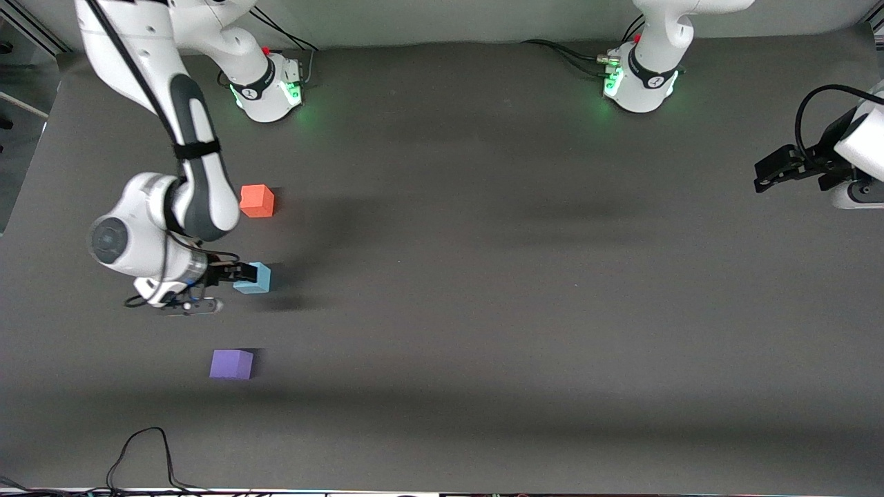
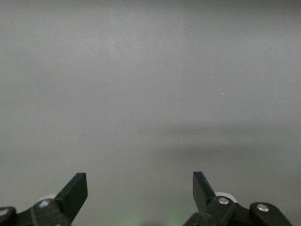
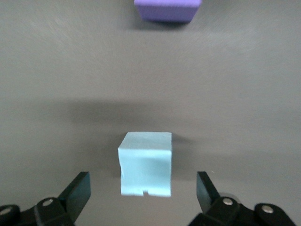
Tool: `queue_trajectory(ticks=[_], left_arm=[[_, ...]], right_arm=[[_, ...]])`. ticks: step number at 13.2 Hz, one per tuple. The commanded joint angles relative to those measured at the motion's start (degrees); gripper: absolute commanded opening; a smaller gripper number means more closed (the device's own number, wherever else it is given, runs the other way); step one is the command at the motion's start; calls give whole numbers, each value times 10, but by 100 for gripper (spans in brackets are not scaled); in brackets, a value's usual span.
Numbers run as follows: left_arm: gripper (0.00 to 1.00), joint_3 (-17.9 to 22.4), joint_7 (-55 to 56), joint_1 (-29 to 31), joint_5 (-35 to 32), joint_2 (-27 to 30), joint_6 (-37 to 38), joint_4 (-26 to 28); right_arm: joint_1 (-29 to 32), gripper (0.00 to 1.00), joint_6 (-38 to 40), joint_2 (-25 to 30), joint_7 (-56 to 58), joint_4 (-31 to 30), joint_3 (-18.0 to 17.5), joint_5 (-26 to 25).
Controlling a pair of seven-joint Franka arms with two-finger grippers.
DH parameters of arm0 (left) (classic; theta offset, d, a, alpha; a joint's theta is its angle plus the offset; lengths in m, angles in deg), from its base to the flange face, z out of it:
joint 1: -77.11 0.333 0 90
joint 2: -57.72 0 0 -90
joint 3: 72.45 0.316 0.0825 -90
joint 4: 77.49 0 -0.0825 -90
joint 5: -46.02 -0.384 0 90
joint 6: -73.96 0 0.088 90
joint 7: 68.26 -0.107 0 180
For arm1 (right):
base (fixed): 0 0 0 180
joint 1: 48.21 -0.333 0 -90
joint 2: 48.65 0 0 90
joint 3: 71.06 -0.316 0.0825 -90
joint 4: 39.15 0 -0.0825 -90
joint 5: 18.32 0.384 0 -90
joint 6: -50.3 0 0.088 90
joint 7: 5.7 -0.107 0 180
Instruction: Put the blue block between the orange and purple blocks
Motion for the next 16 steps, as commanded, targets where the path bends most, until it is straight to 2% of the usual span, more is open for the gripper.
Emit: queue_trajectory(ticks=[1, 5, 10, 14, 16], left_arm=[[100, 2, -10, -2, 4, 9, 5, 6], [100, 2, -10, -3, 4, 9, 5, 7], [100, 1, -10, -4, 4, 9, 5, 6], [100, 1, -10, -4, 4, 9, 5, 6], [100, 1, -10, -4, 4, 9, 6, 6]], right_arm=[[-5, 100, 55, 82, 4, -1, 29, -46], [-5, 100, 180, 98, -22, 85, 57, -76], [-6, 100, 284, 156, -140, 158, 54, -131], [-4, 100, 354, 168, -141, 210, 59, -140], [0, 100, 366, 182, -141, 217, 61, -151]])
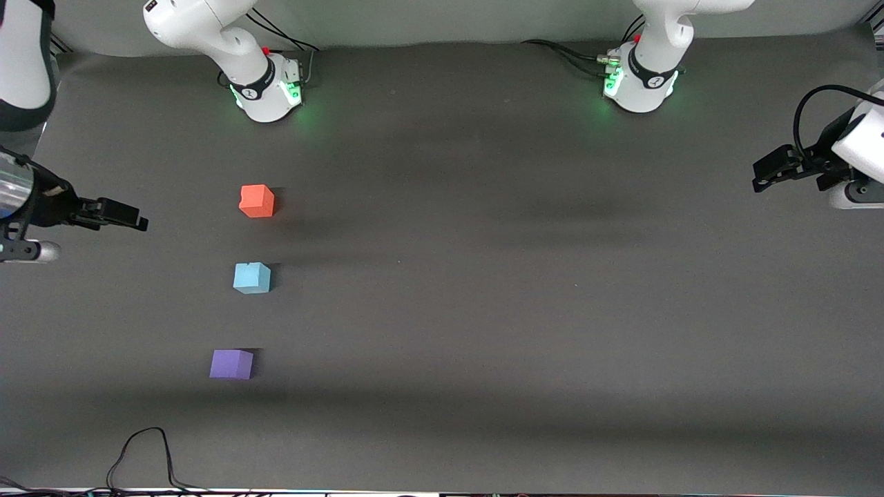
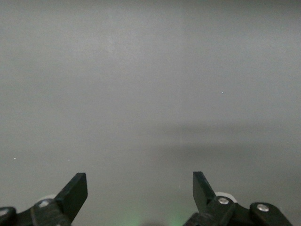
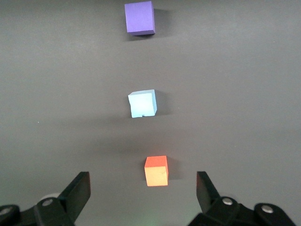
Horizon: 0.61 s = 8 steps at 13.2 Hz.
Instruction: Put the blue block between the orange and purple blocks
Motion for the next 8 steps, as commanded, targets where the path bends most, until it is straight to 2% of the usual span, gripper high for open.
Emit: queue_trajectory(ticks=[1, 3, 4, 7, 8], left_arm=[[100, 2, -8, -3, 4, 9, 6, 5], [100, 2, -8, -6, 4, 10, 4, 5], [100, 0, -5, -8, 5, 10, 2, 5], [100, -15, 1, -9, 18, 11, -2, -21], [100, -21, 0, -8, 21, 11, 3, -32]], right_arm=[[1, 100, 18, 18, -16, 10, 3, -23], [13, 100, 32, 41, -17, 9, -3, -24], [39, 100, 45, 42, -19, 11, -23, -24], [192, 100, 50, 56, -29, 8, -183, -30], [222, 100, 51, 64, -30, 7, -213, -30]])
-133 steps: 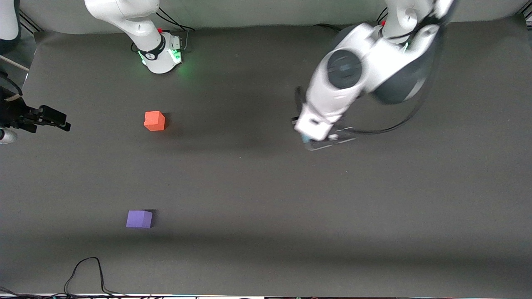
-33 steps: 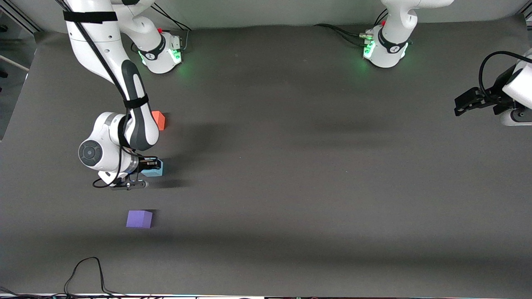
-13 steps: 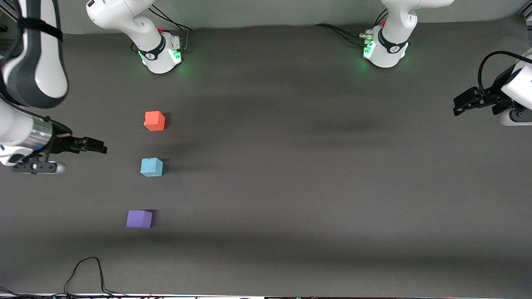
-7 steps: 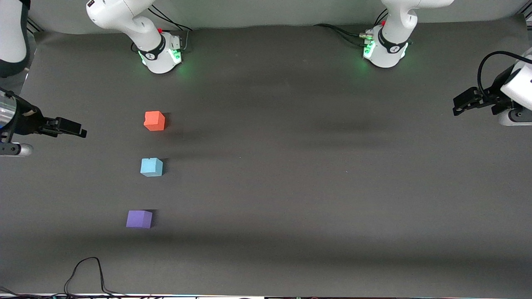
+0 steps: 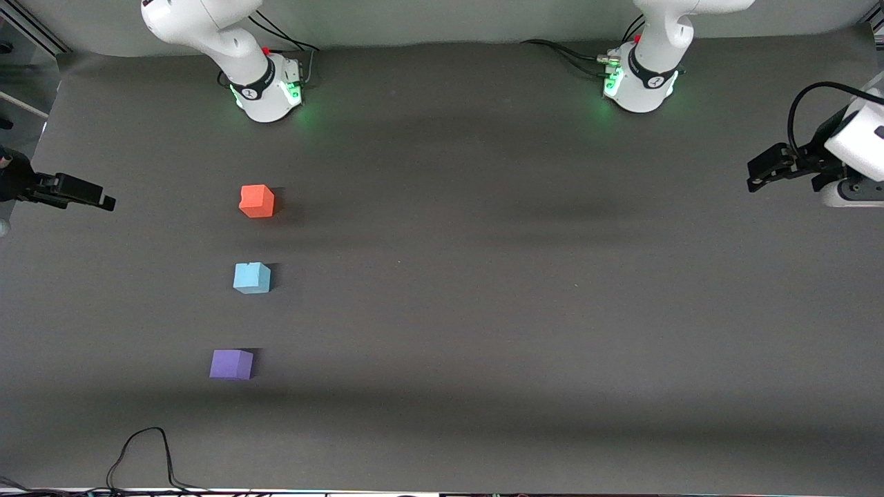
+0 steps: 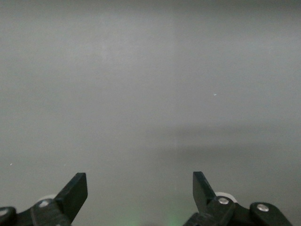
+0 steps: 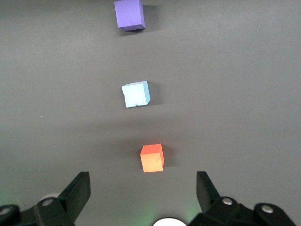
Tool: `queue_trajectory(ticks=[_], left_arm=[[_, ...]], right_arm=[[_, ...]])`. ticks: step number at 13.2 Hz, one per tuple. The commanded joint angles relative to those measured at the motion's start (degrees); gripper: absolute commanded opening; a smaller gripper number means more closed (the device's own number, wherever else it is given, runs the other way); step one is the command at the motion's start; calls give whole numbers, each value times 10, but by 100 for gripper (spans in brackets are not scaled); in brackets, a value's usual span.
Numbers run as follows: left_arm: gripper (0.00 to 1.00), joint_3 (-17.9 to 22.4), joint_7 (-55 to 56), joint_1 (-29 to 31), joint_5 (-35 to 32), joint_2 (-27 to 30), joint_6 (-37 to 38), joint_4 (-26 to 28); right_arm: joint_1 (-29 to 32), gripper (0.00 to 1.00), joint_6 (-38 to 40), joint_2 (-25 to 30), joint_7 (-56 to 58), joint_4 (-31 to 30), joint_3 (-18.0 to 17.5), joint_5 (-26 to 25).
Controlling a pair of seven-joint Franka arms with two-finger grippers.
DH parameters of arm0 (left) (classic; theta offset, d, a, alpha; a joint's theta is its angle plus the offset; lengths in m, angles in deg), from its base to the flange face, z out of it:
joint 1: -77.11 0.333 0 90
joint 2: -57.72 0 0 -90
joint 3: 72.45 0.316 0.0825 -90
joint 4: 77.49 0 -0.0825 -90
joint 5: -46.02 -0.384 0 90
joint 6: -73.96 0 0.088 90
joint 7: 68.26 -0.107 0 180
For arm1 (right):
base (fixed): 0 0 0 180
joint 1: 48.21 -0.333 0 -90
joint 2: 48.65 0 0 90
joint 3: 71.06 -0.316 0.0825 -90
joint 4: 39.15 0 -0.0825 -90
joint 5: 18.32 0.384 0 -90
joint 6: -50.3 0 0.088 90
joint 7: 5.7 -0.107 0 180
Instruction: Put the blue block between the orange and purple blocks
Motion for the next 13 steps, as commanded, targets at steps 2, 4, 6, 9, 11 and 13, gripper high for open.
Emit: queue_trajectory(ticks=[2, 4, 6, 9, 11, 13], left_arm=[[100, -6, -8, -5, 4, 3, 5, -32], [100, -8, 2, -7, 4, -4, 8, -45], [100, -13, 3, -7, 4, -4, 10, -45], [100, -13, 1, -5, 4, -4, 17, -46], [100, -13, 2, -5, 4, -7, 16, -47], [100, -13, 1, -6, 3, -10, 18, -56]], right_arm=[[90, 100, 8, 42, -34, -11, -97, -17], [132, 100, 9, 47, -43, -19, -168, -80], [261, 100, 8, 57, -51, -30, -296, -82], [289, 100, -1, 53, -49, -32, -325, -80], [274, 99, -11, 49, -48, -31, -307, -65], [254, 99, -13, 49, -44, -28, -288, -59]])
